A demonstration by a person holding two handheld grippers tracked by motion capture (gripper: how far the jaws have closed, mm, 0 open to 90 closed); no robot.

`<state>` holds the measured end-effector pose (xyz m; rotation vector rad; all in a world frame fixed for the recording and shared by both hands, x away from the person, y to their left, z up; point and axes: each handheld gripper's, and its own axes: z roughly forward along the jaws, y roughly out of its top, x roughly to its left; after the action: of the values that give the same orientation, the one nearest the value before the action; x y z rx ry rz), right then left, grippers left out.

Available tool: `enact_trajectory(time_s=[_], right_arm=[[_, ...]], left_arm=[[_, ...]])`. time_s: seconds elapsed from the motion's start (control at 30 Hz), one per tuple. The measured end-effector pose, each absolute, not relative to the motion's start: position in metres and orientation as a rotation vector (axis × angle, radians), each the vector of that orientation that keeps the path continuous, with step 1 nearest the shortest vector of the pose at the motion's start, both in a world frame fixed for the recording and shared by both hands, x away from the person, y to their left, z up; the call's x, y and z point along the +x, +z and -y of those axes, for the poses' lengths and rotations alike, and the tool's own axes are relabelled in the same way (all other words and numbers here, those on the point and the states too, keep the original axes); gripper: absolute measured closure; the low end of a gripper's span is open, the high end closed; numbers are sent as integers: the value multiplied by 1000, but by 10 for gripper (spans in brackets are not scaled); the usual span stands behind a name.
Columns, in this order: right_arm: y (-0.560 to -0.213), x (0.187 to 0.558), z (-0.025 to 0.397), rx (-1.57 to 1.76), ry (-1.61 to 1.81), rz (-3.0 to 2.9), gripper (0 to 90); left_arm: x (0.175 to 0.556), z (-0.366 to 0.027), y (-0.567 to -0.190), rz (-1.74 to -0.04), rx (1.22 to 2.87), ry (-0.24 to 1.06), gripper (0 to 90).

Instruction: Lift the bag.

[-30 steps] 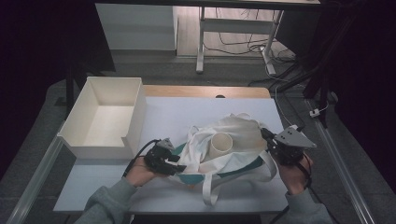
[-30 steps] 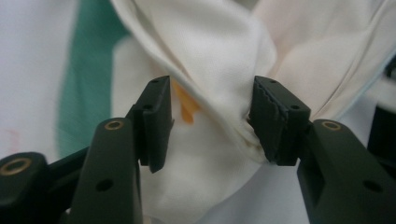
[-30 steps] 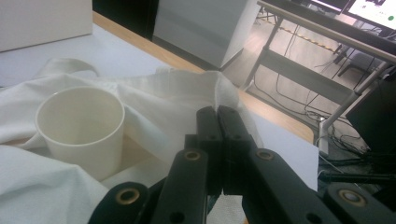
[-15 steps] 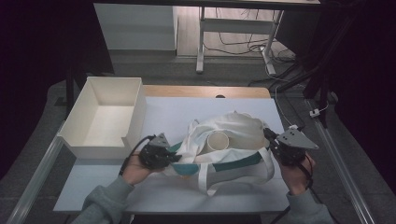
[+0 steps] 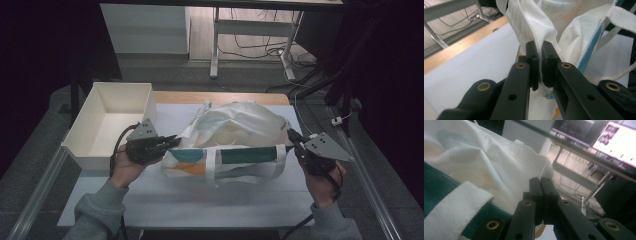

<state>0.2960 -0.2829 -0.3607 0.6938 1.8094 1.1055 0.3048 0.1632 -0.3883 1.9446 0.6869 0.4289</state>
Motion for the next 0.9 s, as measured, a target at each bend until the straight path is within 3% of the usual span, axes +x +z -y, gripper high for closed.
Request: enact_trajectory(time_s=[0.27, 0.57, 0.9], right_arm=[[-337, 302, 282, 684, 1119, -1738, 886], [-392, 367, 288, 864, 1018, -1889, 886], [-438, 394, 290, 948, 929, -1982, 886]], left_arm=[[331, -159, -379, -719, 1930, 450, 861], [379, -143, -422, -840, 2019, 360, 860], [392, -131, -449, -887, 2095, 344, 860]])
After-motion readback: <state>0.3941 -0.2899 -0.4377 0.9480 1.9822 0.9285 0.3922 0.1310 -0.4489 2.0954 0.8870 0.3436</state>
